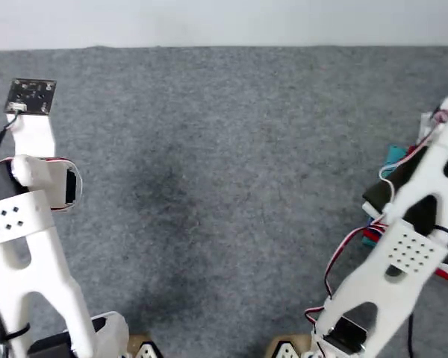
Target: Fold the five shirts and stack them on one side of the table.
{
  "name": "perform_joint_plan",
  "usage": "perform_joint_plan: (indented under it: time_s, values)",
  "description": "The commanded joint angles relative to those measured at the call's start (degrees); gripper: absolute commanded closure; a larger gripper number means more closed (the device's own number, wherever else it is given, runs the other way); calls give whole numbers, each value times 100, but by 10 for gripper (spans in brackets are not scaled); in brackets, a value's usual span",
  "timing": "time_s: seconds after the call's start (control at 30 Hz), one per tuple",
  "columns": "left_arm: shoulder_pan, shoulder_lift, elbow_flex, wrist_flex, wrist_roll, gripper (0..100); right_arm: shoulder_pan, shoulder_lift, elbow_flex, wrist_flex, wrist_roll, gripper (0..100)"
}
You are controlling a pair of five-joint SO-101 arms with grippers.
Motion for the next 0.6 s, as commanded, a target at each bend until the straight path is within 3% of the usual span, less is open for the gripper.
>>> perform_joint_plan:
  time_s: [0.0, 0.13, 0.33, 0.57]
  values:
    - [44, -255, -110, 105, 343, 987, -409, -585, -967, 1235, -185, 959]
    - [9, -958, -277, -114, 958, 987, -303, -901, -1090, 1218, -220, 989]
    - [44, -2207, 409, -642, 1037, 985, -136, -1903, -659, 1226, -220, 990]
    - [44, -2954, 1305, -721, 1037, 985, -602, -4338, 2541, 1209, -237, 990]
